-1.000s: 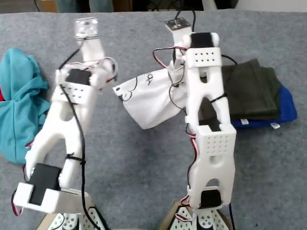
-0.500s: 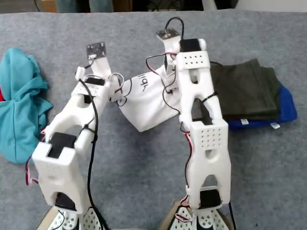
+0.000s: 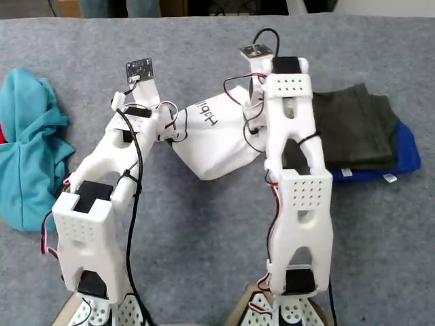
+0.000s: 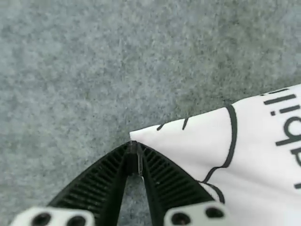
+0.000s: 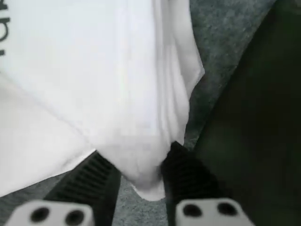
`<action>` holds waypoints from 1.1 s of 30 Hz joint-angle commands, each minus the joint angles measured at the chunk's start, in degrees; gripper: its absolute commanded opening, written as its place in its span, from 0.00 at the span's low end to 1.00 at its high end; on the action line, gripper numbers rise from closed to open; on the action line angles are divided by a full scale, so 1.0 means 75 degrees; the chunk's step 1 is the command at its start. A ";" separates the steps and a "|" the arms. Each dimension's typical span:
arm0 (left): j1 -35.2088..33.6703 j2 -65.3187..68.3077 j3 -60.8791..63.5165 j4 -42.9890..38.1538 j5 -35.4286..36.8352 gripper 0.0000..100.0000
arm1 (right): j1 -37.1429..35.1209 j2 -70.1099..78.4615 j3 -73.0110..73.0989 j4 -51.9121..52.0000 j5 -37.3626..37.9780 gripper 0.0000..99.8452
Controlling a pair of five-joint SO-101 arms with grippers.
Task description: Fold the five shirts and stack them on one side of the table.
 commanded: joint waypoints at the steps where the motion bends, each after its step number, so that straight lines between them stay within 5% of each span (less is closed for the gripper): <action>1: 0.0053 -0.0047 -0.0264 -0.0129 0.0035 0.03 | 0.0258 -0.0018 -0.0006 0.0035 0.0047 0.25; 14: 0.0076 -0.0059 -0.0311 0.0246 -0.0410 0.03 | -0.0481 0.0252 0.0580 0.0152 -0.0035 0.31; 33: 0.0252 -0.0047 -0.0311 0.0199 -0.0504 0.03 | -0.0293 -0.1823 -0.0182 0.0457 -0.3048 0.31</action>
